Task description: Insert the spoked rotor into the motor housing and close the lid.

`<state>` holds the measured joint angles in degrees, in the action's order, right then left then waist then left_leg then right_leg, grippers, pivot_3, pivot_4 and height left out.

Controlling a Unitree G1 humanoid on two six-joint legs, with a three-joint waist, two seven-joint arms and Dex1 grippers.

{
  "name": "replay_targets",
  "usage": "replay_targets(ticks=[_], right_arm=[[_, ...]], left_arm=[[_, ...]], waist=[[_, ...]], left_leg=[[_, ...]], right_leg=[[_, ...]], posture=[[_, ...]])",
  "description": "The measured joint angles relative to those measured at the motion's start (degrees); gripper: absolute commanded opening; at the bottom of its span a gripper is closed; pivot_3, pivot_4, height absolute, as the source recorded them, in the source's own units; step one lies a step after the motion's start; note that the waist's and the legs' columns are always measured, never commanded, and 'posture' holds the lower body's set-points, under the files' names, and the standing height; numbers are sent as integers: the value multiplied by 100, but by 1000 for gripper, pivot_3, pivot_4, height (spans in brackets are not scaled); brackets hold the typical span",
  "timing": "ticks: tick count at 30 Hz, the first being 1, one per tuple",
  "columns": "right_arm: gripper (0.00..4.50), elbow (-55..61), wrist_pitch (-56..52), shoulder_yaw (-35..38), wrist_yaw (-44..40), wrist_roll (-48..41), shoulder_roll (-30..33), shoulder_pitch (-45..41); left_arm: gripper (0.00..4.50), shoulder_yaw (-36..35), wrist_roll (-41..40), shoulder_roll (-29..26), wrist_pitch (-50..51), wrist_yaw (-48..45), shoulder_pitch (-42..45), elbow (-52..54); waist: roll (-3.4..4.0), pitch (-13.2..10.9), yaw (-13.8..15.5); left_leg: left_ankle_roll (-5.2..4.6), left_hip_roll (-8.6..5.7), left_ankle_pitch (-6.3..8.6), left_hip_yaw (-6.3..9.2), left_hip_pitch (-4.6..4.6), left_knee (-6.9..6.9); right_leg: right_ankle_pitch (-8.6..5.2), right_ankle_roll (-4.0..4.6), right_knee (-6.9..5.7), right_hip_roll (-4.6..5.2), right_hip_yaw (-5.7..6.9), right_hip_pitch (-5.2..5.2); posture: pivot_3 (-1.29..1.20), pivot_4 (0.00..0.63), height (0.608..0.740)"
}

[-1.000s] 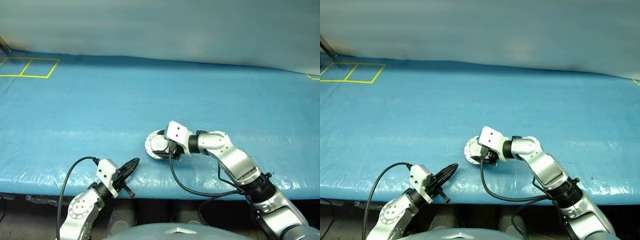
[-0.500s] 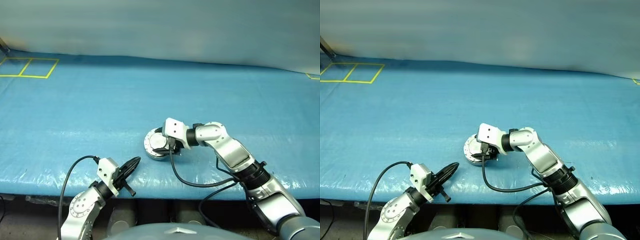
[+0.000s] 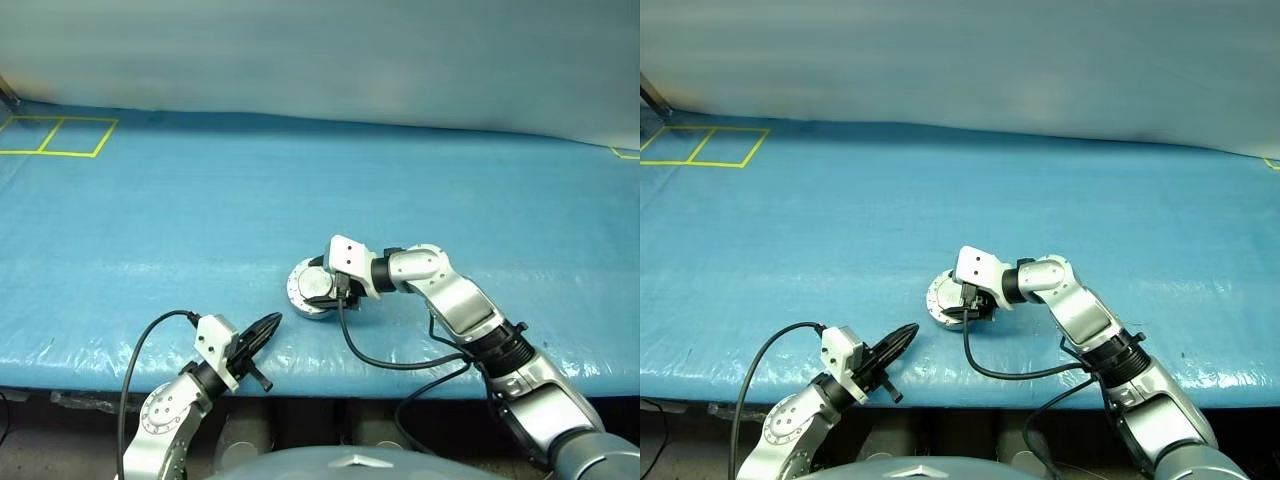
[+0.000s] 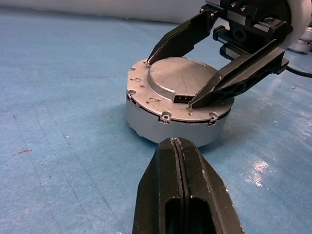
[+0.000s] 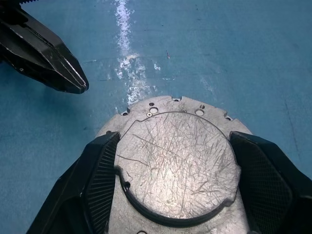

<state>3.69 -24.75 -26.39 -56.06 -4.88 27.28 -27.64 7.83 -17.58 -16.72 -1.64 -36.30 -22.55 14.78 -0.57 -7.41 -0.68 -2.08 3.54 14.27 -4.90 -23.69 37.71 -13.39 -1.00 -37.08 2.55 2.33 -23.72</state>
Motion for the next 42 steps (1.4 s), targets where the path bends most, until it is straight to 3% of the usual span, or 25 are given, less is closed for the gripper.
replay_targets(ticks=[13,27,42], right_arm=[[3265,-555,455,222,-4,-27,-288,93],[3265,-352,-587,384,-112,-360,-349,-24],[3265,-115,-531,359,46,-325,-357,268]], left_arm=[[0,1,0,-15,20,0,75,-41],[0,1,-1,-8,134,31,75,-39],[0,7,0,34,138,43,113,-39]], waist=[[0,0,-13],[1,1,1],[1,1,-4]], left_leg=[[1,3,-1,-2,12,20],[1,1,0,-3,11,22],[1,1,0,-2,12,21]], right_leg=[[0,0,-28,0,-4,2],[-11,18,-58,6,-5,-9],[-17,21,-62,5,-4,-11]], posture=[[0,150,740],[0,150,740],[0,150,740]])
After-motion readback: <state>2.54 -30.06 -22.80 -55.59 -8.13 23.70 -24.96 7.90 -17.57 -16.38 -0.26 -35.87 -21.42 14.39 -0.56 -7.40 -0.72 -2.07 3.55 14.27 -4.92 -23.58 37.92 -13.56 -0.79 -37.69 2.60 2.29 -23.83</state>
